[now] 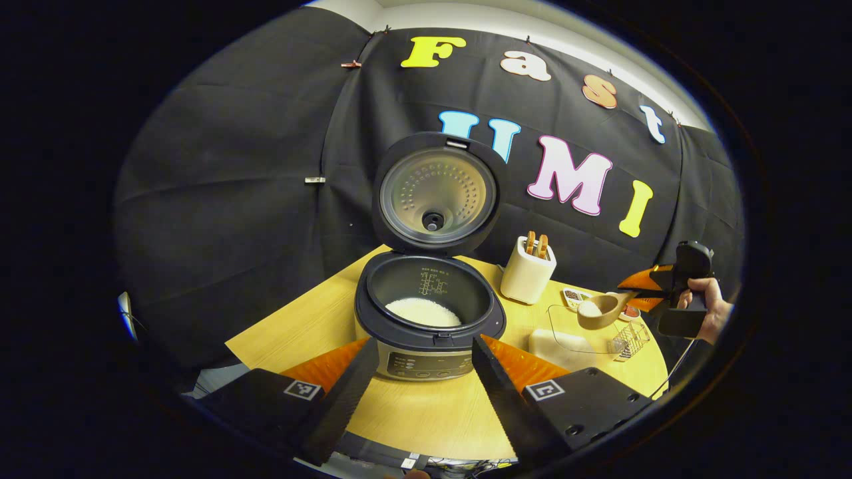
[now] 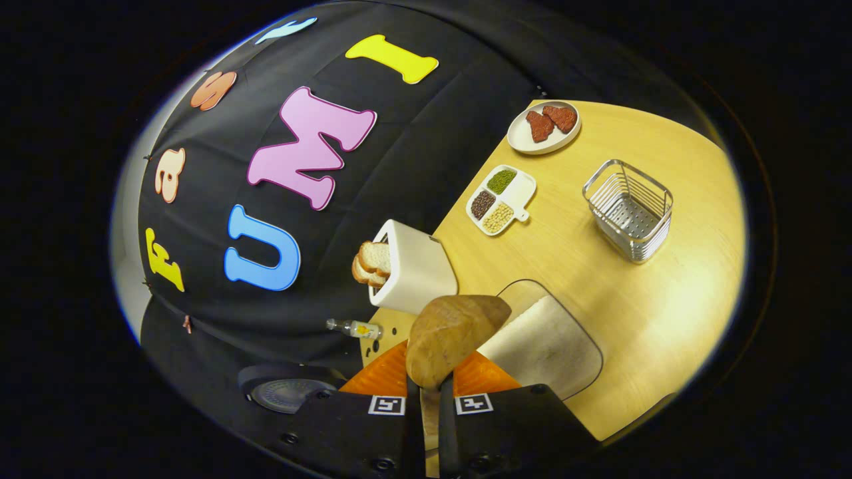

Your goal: Close the left gripper, press the button to open the rice cooker; take a wooden spoon from the chopstick holder with the right hand, scoop a spoonful of rice and pour it into the rice cooker, then put the wooden spoon back into the chopstick holder.

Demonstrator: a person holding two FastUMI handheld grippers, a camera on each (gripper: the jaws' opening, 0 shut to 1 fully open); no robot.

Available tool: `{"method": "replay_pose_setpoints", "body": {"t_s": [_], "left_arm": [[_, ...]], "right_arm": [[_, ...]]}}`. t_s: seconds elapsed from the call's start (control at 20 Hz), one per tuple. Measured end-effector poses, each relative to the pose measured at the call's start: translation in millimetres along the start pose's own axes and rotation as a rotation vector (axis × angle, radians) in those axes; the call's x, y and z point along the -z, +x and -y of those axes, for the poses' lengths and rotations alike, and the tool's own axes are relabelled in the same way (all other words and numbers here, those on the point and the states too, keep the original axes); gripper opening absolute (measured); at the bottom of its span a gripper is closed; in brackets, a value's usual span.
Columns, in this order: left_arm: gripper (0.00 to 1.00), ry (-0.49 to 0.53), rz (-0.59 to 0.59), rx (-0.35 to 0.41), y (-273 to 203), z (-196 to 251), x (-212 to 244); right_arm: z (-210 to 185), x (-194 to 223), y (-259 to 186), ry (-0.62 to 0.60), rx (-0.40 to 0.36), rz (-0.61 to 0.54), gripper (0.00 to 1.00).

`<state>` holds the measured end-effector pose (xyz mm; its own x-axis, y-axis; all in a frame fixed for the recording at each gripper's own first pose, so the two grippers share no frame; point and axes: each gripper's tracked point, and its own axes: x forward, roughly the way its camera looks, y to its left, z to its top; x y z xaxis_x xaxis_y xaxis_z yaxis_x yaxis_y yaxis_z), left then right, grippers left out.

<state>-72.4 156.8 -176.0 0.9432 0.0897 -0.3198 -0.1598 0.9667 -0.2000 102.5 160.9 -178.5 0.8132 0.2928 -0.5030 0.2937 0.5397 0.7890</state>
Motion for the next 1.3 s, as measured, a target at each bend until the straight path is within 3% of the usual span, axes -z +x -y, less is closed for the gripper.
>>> {"method": "replay_pose_setpoints", "body": {"t_s": [0.25, 0.65, 0.8, 0.9, 1.1, 1.3], "left_arm": [[0.96, -0.012, 0.087, -0.064, -13.9, -20.1, -14.4], [0.96, -0.031, 0.064, -0.148, -22.1, -59.9, 2.2], [0.95, -0.04, 0.063, -0.178, -24.3, -74.8, 5.2], [0.95, -0.048, 0.055, -0.2, -23.9, -81.7, 13.2], [0.96, -0.051, 0.02, -0.219, -21.2, -90.8, 29.0], [0.93, -0.069, -0.005, -0.223, -19.4, -95.0, 41.5]], "right_arm": [[-54.9, 28.1, 3.5, -0.008, -0.08, -0.078, 0.12], [-137.1, 102.3, 24.0, -0.029, -0.186, -0.201, 0.12], [-153.1, 131.2, 35.3, -0.088, -0.195, -0.227, 0.13], [-155.6, 148.4, 44.5, -0.129, -0.16, -0.231, 0.13], [-175.5, 179.5, 61.8, -0.296, -0.186, -0.214, 0.13], [-196.8, 206.8, 67.5, -0.621, -0.248, -0.144, 0.12]]}}
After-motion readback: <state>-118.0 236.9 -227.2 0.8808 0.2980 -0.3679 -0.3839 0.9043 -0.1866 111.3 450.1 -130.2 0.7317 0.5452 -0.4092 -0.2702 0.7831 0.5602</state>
